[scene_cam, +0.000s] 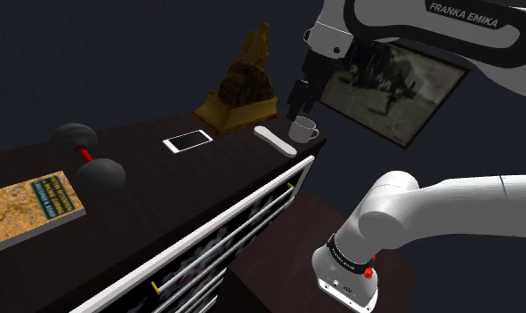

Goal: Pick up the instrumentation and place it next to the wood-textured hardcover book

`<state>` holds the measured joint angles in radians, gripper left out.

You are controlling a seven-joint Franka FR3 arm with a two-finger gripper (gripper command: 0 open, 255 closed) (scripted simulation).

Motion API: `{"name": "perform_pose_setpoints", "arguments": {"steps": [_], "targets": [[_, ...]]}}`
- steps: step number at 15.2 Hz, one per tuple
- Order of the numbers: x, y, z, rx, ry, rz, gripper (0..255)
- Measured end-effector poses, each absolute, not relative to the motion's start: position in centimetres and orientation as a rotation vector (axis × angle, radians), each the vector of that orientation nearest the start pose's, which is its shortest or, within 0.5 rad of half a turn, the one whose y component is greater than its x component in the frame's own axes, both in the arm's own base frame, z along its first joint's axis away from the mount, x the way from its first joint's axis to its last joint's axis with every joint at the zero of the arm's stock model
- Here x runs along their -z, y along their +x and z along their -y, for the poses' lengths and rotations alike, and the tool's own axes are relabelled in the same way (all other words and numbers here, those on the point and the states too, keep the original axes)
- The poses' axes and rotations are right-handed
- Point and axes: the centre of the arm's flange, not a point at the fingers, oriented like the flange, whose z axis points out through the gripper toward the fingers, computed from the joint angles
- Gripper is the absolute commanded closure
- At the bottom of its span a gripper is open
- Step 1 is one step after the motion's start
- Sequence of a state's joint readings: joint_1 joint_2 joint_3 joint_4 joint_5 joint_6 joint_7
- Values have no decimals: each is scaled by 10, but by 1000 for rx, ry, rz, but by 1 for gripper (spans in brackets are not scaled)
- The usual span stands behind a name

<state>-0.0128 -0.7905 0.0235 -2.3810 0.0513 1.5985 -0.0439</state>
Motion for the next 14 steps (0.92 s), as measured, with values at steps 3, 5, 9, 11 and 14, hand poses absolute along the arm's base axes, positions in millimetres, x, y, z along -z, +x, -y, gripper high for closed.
{"name": "perform_pose_setpoints", "arguments": {"steps": [3,5,9,11,14], "targets": [[-570,314,-3,12,-3109,71,0],[-555,324,11,11,-3113,67,0],[-519,346,43,10,-3121,63,0],[-505,360,59,11,-3126,60,0],[-480,377,81,11,-3132,57,0]]}}
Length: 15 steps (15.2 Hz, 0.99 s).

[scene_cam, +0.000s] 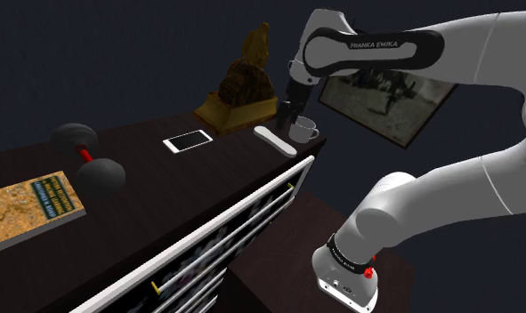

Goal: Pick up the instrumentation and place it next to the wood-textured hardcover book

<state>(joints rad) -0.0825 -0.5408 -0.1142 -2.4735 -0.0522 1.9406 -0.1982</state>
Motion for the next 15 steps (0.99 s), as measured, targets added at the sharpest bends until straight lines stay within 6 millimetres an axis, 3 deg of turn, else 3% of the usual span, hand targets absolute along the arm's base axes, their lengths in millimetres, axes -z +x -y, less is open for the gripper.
{"name": "perform_pose_setpoints", "arguments": {"steps": [10,15], "targets": [[-394,434,163,12,-3155,45,0],[-370,441,170,13,-3158,45,0]]}}
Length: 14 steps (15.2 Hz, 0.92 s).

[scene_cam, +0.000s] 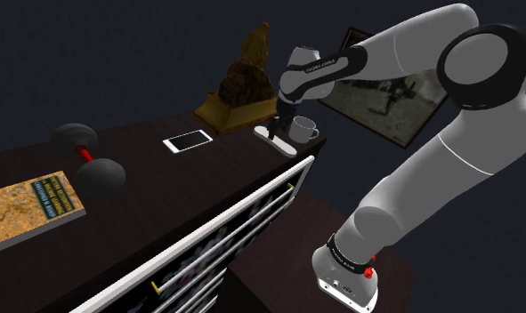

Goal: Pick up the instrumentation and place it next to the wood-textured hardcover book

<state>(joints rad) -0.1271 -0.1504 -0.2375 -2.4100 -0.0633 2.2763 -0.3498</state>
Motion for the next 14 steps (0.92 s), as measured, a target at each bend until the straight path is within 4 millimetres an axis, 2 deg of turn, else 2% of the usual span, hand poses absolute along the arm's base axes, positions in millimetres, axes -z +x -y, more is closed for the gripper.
{"name": "perform_pose_setpoints", "arguments": {"steps": [4,10,11,14], "targets": [[-347,441,171,12,-3158,45,0],[-344,441,172,13,-3159,45,0],[-344,441,172,13,-3159,45,255],[-344,442,172,14,-3159,44,255]]}}
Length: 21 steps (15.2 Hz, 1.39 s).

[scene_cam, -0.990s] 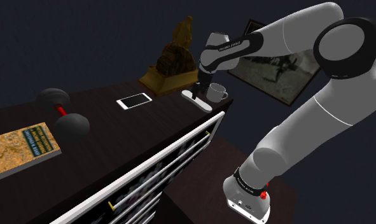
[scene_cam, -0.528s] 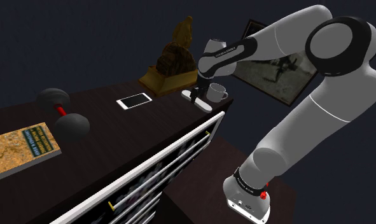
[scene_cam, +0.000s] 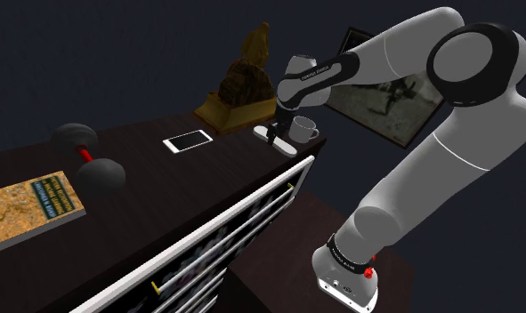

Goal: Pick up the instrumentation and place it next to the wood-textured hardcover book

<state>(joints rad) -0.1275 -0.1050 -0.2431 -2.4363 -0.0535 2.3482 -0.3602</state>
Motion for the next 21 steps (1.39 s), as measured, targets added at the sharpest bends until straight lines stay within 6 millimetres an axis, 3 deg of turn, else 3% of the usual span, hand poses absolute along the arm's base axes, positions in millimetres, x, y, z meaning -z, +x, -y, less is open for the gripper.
{"name": "perform_pose_setpoints", "arguments": {"steps": [8,21], "targets": [[-346,441,172,13,-3159,44,255],[-413,443,172,13,-3159,45,255]]}}
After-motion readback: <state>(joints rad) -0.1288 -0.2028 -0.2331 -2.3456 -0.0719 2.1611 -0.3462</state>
